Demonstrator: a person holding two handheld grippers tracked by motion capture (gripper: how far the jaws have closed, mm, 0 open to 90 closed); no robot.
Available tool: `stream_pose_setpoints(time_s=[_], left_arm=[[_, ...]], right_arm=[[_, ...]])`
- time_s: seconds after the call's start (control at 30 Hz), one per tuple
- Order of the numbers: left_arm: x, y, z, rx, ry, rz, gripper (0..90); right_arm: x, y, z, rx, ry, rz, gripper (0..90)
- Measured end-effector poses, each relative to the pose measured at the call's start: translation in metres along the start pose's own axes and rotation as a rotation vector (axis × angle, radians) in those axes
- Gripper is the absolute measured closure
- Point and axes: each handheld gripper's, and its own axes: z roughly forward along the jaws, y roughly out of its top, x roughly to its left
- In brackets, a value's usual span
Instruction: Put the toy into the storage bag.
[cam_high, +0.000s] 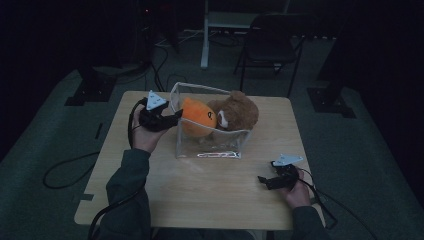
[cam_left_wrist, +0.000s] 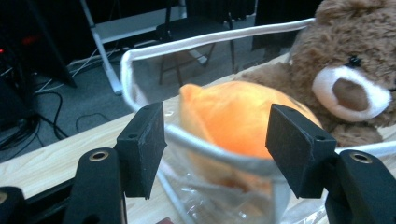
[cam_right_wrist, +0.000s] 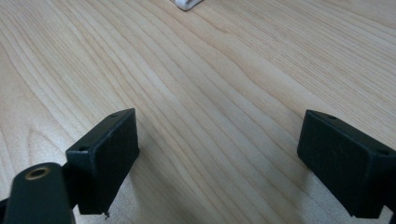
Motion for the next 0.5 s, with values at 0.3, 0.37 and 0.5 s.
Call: stream_pose_setpoints(time_s=[0.3, 0.37, 0.5], left_arm=[[0.011, -0.015, -0.01, -0.003, 0.026, -0.041, 37.4], [0.014, -0.021, -0.012, -0.001, 0.035, -0.05, 37.1], [0.021, -0.034, -0.015, 0.007, 0.048, -0.079, 35.8]], right_arm=[[0.0, 0.0, 0.0, 0.001, 0.0, 0.001, 12.0], [0.0, 0.0, 0.0, 0.001, 0.0, 0.002, 12.0], [0.0, 0.0, 0.0, 0.001, 0.001, 0.002, 12.0]])
